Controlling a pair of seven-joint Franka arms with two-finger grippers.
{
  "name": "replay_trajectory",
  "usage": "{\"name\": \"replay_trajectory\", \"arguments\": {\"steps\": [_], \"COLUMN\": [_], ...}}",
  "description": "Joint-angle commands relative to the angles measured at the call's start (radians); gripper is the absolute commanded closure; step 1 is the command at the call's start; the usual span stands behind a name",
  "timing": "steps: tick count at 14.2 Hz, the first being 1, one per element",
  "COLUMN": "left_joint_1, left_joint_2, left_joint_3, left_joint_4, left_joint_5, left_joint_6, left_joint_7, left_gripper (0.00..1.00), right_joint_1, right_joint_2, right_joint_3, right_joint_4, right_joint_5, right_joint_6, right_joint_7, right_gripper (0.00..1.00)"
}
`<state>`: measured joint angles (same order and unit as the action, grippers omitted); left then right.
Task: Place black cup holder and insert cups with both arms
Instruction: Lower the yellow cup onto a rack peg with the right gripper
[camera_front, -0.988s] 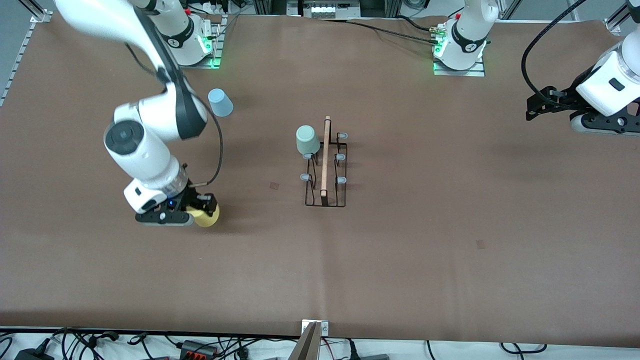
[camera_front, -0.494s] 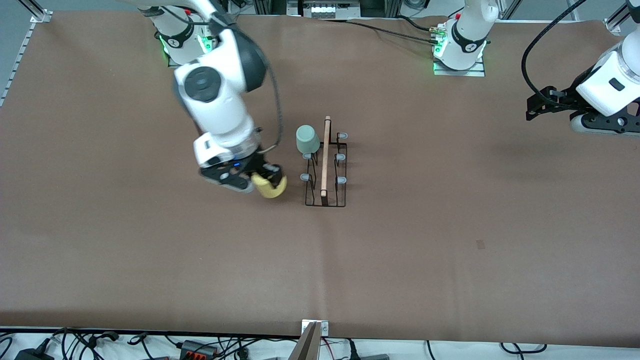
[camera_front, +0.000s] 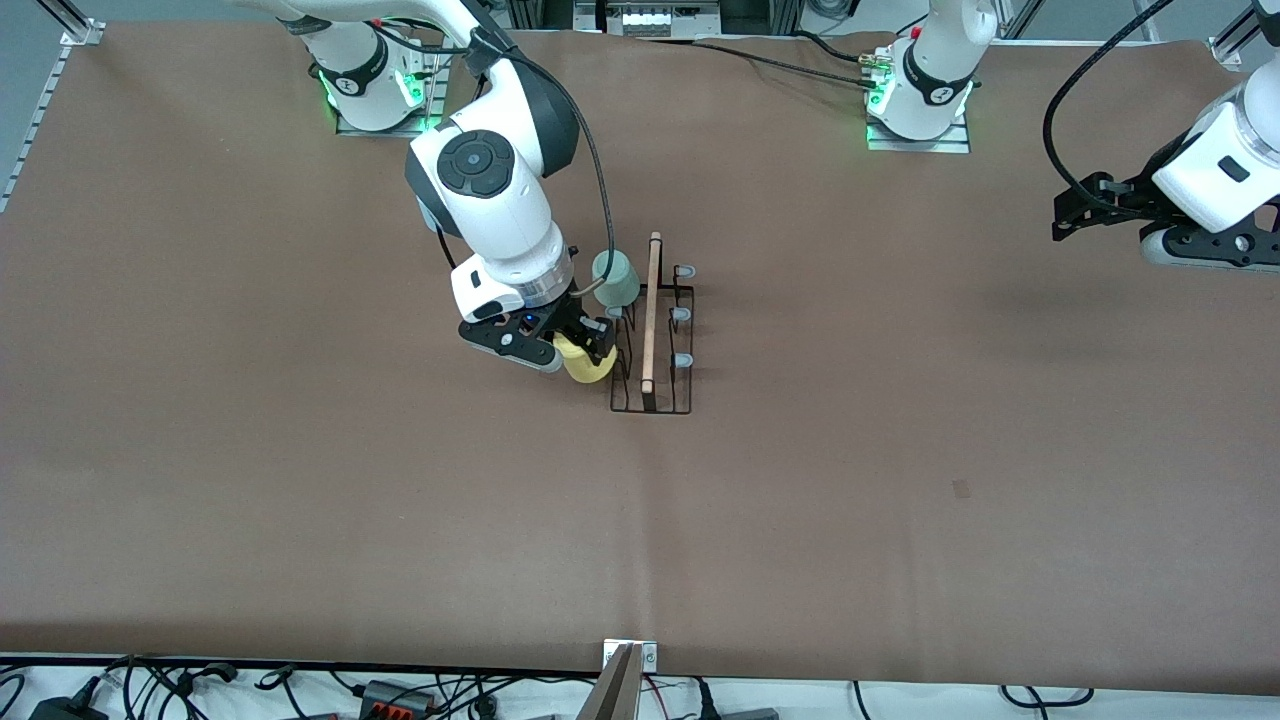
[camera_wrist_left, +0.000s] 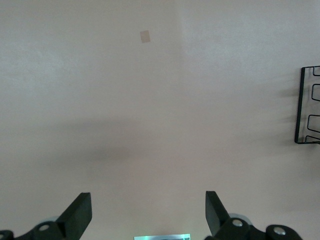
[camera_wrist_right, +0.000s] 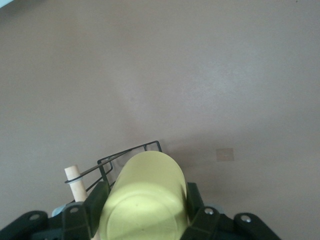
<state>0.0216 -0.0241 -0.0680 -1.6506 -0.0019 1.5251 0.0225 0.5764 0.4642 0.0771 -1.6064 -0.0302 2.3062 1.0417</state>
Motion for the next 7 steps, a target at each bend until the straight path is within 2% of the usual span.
{"name": "replay_trajectory", "arguments": {"steps": [1,7], "left_joint_1": [0.008,0.003], "left_joint_2": [0.007,0.007], "left_joint_3": [-0.003,-0.003], "left_joint_4": [0.023,0.025], "left_joint_5": [-0.021,-0.023], "left_joint_6": [-0.022,-0.034], "left_joint_7": [0.014,0.014], "left_gripper": [0.0,0.0], "right_joint_1": [0.017,0.036], "right_joint_2": [0.031,0.077], "right_joint_3": [-0.01,-0.01], "right_joint_4": [0.028,0.028], "right_joint_5": [0.01,0.01], "right_joint_6": [0.019,0.027], "right_joint_7": [-0.011,-0.012], "right_gripper": [0.9,0.87]}}
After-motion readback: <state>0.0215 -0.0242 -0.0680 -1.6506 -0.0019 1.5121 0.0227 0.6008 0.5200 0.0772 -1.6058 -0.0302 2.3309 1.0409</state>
